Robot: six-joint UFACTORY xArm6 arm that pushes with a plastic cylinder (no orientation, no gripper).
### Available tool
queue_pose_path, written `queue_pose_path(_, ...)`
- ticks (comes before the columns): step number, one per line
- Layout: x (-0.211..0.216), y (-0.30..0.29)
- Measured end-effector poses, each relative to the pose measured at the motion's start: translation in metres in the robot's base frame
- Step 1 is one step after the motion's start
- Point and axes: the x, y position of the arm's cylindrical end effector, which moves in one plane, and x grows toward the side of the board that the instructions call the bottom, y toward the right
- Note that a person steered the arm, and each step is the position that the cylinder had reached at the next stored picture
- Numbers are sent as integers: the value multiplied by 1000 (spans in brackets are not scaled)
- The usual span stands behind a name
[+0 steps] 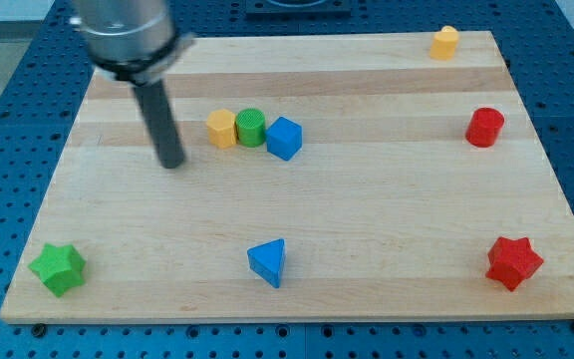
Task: Move the yellow hexagon below the green circle
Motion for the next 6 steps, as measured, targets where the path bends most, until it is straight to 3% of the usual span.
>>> queue_pose_path(1, -48, -46)
queue_pose_path(2, -92, -26)
queue_pose_path(4, -60, 57)
queue_pose_path(6, -25, 66)
